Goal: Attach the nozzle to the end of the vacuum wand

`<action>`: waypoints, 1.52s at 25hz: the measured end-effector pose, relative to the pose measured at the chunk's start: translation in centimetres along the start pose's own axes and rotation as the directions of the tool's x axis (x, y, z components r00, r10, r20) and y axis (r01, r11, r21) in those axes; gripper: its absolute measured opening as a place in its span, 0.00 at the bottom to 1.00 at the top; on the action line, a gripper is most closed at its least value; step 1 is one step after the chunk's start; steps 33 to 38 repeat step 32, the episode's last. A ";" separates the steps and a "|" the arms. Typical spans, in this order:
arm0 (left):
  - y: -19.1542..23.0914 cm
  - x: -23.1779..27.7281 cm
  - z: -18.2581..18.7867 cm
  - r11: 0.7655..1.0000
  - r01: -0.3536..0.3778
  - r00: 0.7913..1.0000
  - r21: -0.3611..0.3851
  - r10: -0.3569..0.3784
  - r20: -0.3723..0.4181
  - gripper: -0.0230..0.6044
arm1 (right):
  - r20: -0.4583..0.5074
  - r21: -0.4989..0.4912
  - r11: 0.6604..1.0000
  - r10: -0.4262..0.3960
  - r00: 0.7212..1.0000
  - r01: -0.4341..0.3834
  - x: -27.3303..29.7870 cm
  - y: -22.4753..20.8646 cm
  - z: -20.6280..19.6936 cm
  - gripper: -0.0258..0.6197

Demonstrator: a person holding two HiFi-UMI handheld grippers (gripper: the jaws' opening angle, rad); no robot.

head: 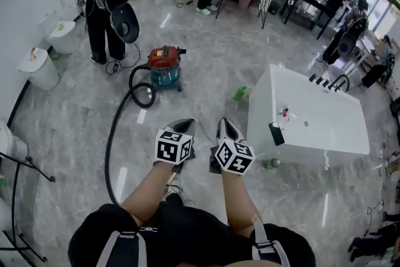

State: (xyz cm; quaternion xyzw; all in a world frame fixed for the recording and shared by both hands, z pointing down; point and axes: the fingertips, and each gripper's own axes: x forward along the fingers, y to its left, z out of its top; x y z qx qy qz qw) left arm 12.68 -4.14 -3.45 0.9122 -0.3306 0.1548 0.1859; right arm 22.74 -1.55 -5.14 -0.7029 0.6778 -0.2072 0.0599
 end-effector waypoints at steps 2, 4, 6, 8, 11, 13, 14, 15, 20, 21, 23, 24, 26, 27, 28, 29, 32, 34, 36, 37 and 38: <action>-0.8 -1.1 2.2 1.000 0.004 1.000 0.025 -0.004 0.022 0.05 | 0.054 0.000 1.000 0.016 0.998 -0.016 -1.4 0.6 2.7 0.06; -0.9 -2.1 4.1 0.998 -0.018 0.999 0.068 0.015 0.052 0.05 | 0.111 -0.003 0.999 0.032 0.993 -0.032 -2.5 0.9 5.0 0.06; -1.0 -2.9 5.6 0.993 -0.042 0.996 0.108 0.034 0.080 0.05 | 0.147 -0.014 0.999 0.042 0.988 -0.040 -3.2 0.9 6.4 0.06; -1.5 -3.2 6.7 0.989 -0.056 0.994 0.138 0.042 0.101 0.05 | 0.161 -0.015 0.998 0.060 0.985 -0.059 -3.7 0.9 7.2 0.06; -1.9 -3.2 7.8 0.982 -0.078 0.991 0.173 0.057 0.121 0.05 | 0.175 -0.022 0.995 0.102 0.979 -0.099 -4.0 1.4 8.4 0.06; -1.9 -3.3 7.9 0.979 -0.091 0.990 0.181 0.070 0.122 0.05 | 0.175 -0.028 0.992 0.125 0.977 -0.122 -4.1 1.9 8.5 0.06; -1.9 -3.3 7.7 0.979 -0.094 0.990 0.179 0.074 0.119 0.05 | 0.171 -0.027 0.991 0.134 0.976 -0.131 -4.1 2.0 8.3 0.06; -1.8 -3.3 7.4 0.980 -0.096 0.990 0.176 0.076 0.114 0.05 | 0.167 -0.024 0.990 0.142 0.976 -0.140 -4.1 2.1 8.2 0.06; -0.5 -3.3 7.5 0.980 -0.107 0.991 0.169 0.091 0.100 0.05 | 0.159 -0.026 0.988 0.156 0.975 -0.154 -3.0 3.1 8.3 0.06; 0.2 -3.4 7.7 0.980 -0.110 0.991 0.169 0.094 0.100 0.05 | 0.156 -0.042 0.989 0.146 0.977 -0.142 -2.5 3.4 8.4 0.06; 1.4 -3.6 7.9 0.979 -0.116 0.990 0.169 0.100 0.099 0.05 | 0.149 -0.081 0.992 0.113 0.982 -0.102 -1.6 4.0 8.4 0.06; 1.7 -3.8 7.9 0.979 -0.119 0.990 0.167 0.103 0.100 0.05 | 0.147 -0.091 0.992 0.103 0.984 -0.090 -1.4 4.1 8.2 0.06; 1.6 -4.1 7.2 0.978 -0.129 0.988 0.167 0.113 0.102 0.05 | 0.146 -0.090 0.992 0.106 0.984 -0.094 -1.8 4.1 7.7 0.06; 1.3 -4.3 6.8 0.977 -0.133 0.988 0.168 0.116 0.103 0.05 | 0.146 -0.089 0.991 0.111 0.983 -0.098 -2.2 4.0 7.3 0.06; 1.0 -4.3 6.4 0.977 -0.134 0.988 0.168 0.118 0.102 0.05 | 0.144 -0.088 0.991 0.114 0.983 -0.102 -2.5 3.8 7.1 0.06; 0.7 -4.3 6.1 0.977 -0.133 0.988 0.168 0.117 0.101 0.05 | 0.142 -0.086 0.991 0.115 0.983 -0.103 -2.7 3.6 6.9 0.06; 0.0 -4.1 5.5 0.977 -0.128 0.989 0.169 0.114 0.094 0.05 | 0.131 -0.075 0.991 0.117 0.984 -0.108 -3.0 3.1 6.5 0.06; 0.0 -4.1 5.5 0.977 -0.128 0.989 0.169 0.114 0.094 0.05 | 0.131 -0.075 0.991 0.117 0.984 -0.108 -3.0 3.1 6.5 0.06; 0.0 -4.1 5.5 0.977 -0.128 0.989 0.169 0.114 0.094 0.05 | 0.131 -0.075 0.991 0.117 0.984 -0.108 -3.0 3.1 6.5 0.06; 0.0 -4.1 5.5 0.977 -0.128 0.989 0.169 0.114 0.094 0.05 | 0.131 -0.075 0.991 0.117 0.984 -0.108 -3.0 3.1 6.5 0.06; 0.0 -4.1 5.5 0.977 -0.128 0.989 0.169 0.114 0.094 0.05 | 0.131 -0.075 0.991 0.117 0.984 -0.108 -3.0 3.1 6.5 0.06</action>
